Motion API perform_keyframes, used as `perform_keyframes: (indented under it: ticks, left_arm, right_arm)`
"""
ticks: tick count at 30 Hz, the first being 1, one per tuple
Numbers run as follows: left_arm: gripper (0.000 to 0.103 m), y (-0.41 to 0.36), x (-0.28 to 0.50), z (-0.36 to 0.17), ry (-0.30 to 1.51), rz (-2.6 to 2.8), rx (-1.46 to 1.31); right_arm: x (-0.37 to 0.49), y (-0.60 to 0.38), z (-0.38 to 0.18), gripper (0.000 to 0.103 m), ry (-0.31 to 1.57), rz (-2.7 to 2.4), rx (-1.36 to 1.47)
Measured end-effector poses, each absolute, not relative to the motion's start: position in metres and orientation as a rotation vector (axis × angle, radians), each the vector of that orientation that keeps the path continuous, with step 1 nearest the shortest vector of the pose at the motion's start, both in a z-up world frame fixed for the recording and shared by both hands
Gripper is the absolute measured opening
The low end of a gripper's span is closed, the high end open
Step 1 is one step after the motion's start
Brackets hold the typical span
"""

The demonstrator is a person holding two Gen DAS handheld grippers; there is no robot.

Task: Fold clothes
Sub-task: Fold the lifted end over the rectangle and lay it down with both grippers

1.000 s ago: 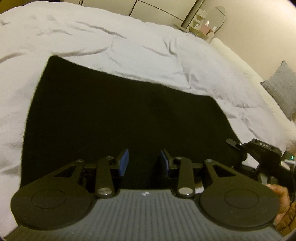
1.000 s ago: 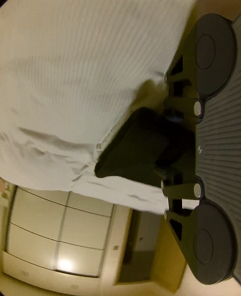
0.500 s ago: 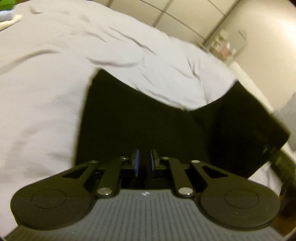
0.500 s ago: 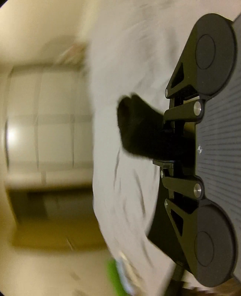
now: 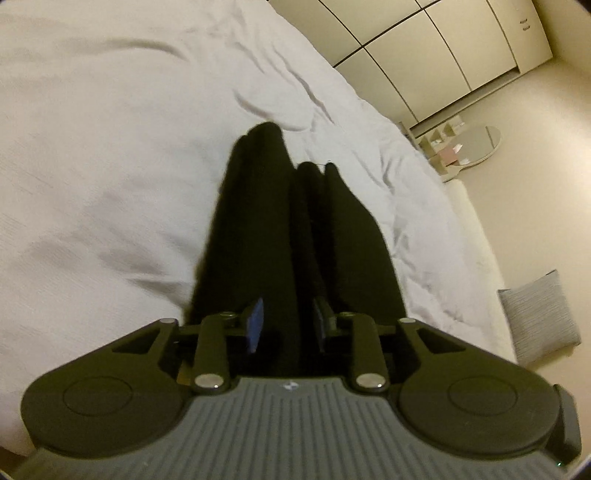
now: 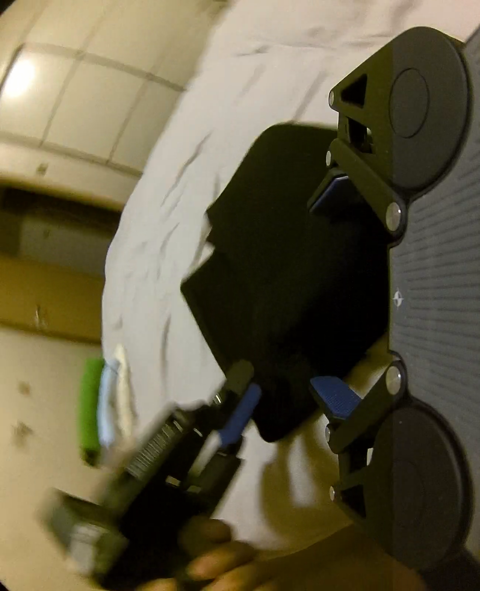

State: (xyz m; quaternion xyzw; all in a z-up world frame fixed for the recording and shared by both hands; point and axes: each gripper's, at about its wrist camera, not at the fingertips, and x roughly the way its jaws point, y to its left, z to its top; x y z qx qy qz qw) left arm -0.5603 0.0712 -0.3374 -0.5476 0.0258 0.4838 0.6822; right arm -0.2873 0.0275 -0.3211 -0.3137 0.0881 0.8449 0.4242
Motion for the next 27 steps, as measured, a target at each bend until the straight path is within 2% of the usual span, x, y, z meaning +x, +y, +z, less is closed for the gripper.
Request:
perform_keyframes:
  ticks: [4, 6, 8, 10, 15, 18, 19, 21, 25, 27]
  left_arm:
    - [0.041, 0.081, -0.56, -0.34, -0.017, 1.032, -1.264]
    - [0.046, 0.089, -0.556, -0.345, -0.049, 0.998, -1.291]
    - [0.049, 0.099, -0.549, -0.351, -0.068, 0.973, -1.317]
    - [0.05, 0.109, -0.542, -0.357, -0.054, 0.978, -1.312]
    - [0.05, 0.135, -0.532, -0.367, -0.064, 0.934, -1.333]
    - [0.044, 0.153, -0.519, -0.372, -0.011, 0.923, -1.327]
    - [0.032, 0.157, -0.514, -0.371, 0.01, 0.925, -1.311]
    - [0.018, 0.161, -0.509, -0.366, 0.042, 0.924, -1.269]
    - [0.016, 0.144, -0.51, -0.333, 0.085, 0.957, -1.075]
    - [0.016, 0.13, -0.513, -0.313, 0.102, 0.981, -0.962]
  right_arm:
    - [-0.205, 0.057, -0.301, 0.089, 0.724, 2.017, -0.435]
    - [-0.159, 0.074, -0.305, 0.07, 1.024, 1.863, -0.206]
    - [-0.126, 0.095, -0.328, 0.061, 1.222, 1.636, -0.149]
    - [-0.118, 0.109, -0.346, 0.054, 1.275, 1.545, -0.191]
    - [-0.147, 0.129, -0.353, 0.053, 1.208, 1.576, -0.326]
    - [-0.165, 0.135, -0.353, 0.052, 1.123, 1.599, -0.416]
    - [-0.17, 0.137, -0.353, 0.052, 1.094, 1.606, -0.447]
    - [-0.176, 0.138, -0.353, 0.052, 1.066, 1.617, -0.484]
    - [-0.17, 0.136, -0.354, 0.05, 1.073, 1.632, -0.471]
    - [-0.176, 0.133, -0.351, 0.045, 1.071, 1.659, -0.45]
